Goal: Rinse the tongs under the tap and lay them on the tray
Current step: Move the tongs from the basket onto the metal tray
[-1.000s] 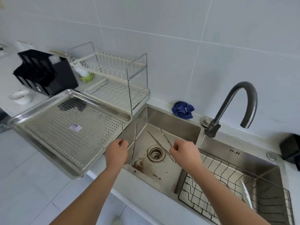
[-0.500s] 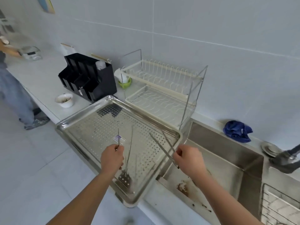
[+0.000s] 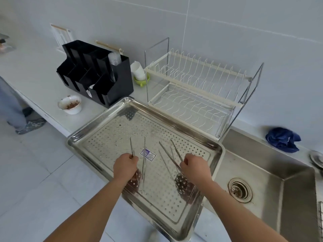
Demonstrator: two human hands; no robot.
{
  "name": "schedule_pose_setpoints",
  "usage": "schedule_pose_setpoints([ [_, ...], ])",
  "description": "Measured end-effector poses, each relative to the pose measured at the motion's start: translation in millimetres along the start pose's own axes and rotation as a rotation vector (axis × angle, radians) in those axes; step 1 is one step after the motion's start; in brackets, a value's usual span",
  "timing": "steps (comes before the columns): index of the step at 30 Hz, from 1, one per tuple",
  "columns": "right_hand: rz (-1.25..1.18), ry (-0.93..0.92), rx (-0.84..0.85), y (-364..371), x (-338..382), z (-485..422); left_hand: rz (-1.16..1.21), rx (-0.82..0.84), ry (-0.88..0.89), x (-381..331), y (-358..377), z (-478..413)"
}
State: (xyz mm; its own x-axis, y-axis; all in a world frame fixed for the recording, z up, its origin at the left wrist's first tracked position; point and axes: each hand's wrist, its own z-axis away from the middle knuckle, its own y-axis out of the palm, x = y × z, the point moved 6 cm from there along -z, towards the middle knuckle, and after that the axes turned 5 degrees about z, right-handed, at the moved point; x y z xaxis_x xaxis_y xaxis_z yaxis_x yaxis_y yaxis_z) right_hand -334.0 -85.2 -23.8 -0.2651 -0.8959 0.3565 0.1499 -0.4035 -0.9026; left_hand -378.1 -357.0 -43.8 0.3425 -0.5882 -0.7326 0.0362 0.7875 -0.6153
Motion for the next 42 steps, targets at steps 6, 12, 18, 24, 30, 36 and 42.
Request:
schedule_pose_setpoints([
  [6, -0.017, 0.055, -0.025, 20.6, 4.2, -13.7, -0.093, 0.045, -0.002, 6.6, 11.4, -22.8],
  [12, 0.029, 0.067, -0.025, 43.0, 6.5, -22.5, -0.208, 0.028, 0.048, 10.0, 15.2, -34.7],
  [18, 0.000, 0.095, -0.015, 53.9, 3.0, -27.6, -0.411, -0.017, 0.112, 5.8, 5.3, -47.8],
  [24, 0.003, 0.091, -0.037, 54.3, 1.8, -26.4, -0.463, -0.032, 0.155, -0.9, 8.9, -39.0],
  [30, 0.015, 0.051, -0.056, 42.9, 4.2, -27.9, -0.622, -0.049, 0.344, -24.3, 20.4, -24.8],
  [36, 0.030, 0.001, -0.092, 27.6, 5.3, -18.0, -0.664, -0.025, 0.460, -47.2, 29.9, -9.9],
  [42, 0.034, 0.001, -0.176, -3.8, -9.5, 0.1, -0.648, 0.023, 0.604, -89.3, 52.1, 10.8],
])
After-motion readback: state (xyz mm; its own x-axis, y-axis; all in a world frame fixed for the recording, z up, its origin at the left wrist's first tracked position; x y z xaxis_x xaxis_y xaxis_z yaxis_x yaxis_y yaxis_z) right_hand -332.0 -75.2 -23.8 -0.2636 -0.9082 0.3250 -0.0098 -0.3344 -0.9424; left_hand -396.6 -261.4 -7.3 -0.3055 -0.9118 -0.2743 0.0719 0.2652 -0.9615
